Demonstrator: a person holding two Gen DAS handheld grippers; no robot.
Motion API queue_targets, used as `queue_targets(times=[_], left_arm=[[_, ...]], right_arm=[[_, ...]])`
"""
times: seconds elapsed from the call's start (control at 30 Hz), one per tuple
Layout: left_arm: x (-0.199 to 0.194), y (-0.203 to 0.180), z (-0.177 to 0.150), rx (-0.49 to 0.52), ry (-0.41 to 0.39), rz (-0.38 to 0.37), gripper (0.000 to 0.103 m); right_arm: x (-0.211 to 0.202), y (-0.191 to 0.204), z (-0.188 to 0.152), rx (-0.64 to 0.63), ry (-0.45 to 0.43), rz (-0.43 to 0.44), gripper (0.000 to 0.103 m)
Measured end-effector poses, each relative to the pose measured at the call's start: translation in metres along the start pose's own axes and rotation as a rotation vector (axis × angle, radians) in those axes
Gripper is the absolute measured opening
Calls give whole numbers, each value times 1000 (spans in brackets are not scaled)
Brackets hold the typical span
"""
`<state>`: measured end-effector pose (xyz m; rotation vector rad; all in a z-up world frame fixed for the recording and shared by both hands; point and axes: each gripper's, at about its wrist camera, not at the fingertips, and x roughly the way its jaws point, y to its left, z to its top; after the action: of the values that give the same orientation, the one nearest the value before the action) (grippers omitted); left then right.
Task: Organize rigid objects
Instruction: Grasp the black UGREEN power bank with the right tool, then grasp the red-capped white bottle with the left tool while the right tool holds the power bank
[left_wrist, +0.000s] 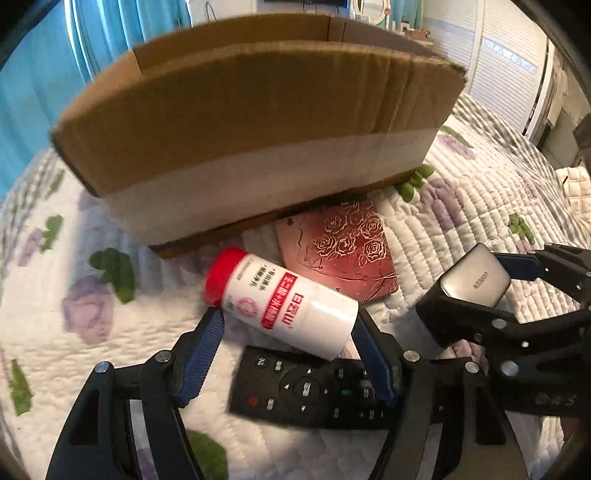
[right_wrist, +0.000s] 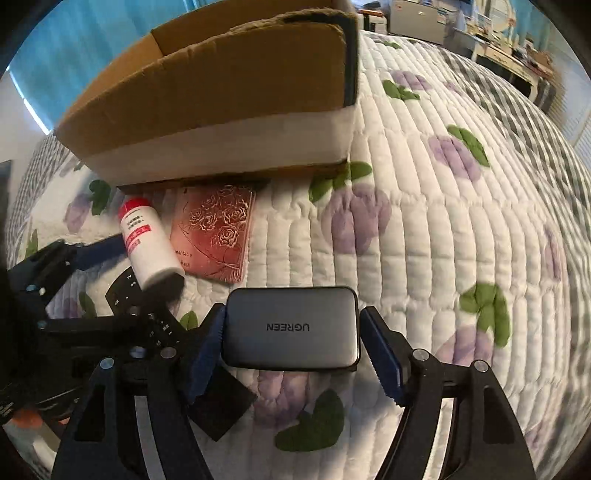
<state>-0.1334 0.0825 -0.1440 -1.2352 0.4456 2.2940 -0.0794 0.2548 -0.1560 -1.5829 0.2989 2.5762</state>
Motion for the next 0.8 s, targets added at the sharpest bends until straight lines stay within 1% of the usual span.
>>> queue_targets(times=[0.03,0.07,0.13,0.23,0.37,0.43,0.5,0.53,0.57,0.63,0.73,0.77,0.8], left_arm=[[-4,0,-2,-1,-7,7,66],[-9,0,-4,-8,-12,12,62],[-17,2,-7,-31,-19,13,61],[-24,6,-12,-51,-27,10,61],[-32,14,-16,-64,-30,-3,44],[-34,19,-18,-69,-22,-11,44],[-28,23,-16,-92,15,-36,46],[-24,27,-17,-112,35,-34,46],[-21,26,-14,-127,41,-23,51],[-17,30,-15,-140,44,-27,59],[-18,32,-15,-135,26,-84,59],[-19,32,-15,-126,19,-97,61],[-19,31,-14,-113,14,-102,65]], right_arm=[[0,1,0,-6,-4,-5,72],[0,3,0,-16,-5,-12,72],[-2,7,0,-26,-18,-20,69],[-5,7,0,-19,-31,-23,69],[-13,7,-1,-10,-49,-29,68],[-18,7,1,-12,-60,-32,68],[-21,6,6,-17,-68,-36,68],[-21,5,6,-15,-69,-33,68],[-21,4,7,-13,-68,-28,68],[-18,0,13,-7,-63,-25,68],[-13,-2,12,1,-48,-21,68],[-10,-4,13,7,-41,-17,68],[-14,-1,5,14,-37,-14,68]])
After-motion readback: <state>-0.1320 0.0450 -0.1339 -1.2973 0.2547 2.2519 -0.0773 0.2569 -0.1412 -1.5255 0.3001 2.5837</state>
